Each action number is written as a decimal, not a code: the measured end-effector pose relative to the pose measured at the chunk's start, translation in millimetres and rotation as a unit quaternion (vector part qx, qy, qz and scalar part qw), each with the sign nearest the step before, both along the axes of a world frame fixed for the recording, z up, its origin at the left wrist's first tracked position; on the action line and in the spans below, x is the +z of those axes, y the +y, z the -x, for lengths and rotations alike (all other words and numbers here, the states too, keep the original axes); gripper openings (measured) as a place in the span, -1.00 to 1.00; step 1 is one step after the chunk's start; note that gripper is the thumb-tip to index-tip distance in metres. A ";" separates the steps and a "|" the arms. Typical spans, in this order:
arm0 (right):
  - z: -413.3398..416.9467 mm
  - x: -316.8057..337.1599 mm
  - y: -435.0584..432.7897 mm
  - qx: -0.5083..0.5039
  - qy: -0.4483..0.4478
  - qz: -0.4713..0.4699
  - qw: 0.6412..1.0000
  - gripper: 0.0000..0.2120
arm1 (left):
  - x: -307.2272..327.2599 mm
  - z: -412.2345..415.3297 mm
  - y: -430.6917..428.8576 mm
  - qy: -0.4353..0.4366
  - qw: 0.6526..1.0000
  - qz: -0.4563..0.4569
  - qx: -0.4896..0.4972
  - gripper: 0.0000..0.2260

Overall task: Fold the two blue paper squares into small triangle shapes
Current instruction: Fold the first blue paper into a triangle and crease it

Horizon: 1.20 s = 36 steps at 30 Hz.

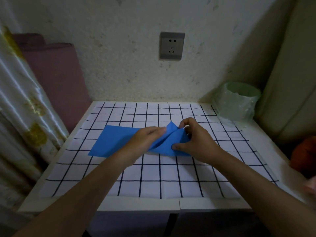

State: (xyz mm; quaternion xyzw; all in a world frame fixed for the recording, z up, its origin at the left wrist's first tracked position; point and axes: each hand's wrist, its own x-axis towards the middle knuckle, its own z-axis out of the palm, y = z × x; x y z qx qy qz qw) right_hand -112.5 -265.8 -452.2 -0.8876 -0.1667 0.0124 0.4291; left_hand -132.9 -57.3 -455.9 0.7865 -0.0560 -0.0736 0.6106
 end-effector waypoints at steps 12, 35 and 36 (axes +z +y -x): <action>-1.6 10.6 -6.8 -0.029 0.028 0.002 0.999 -0.82 | -2.1 6.0 -12.7 -0.043 0.994 -0.096 -0.025 -0.80; -10.1 1.1 -4.7 -0.071 0.087 -0.077 0.991 -0.91 | -18.9 -12.6 -26.3 -0.124 0.982 -0.060 0.132 -0.85; -10.1 0.5 -4.5 -0.080 0.087 -0.078 0.990 -0.91 | -19.2 -12.6 -27.2 -0.128 0.980 -0.069 0.135 -0.85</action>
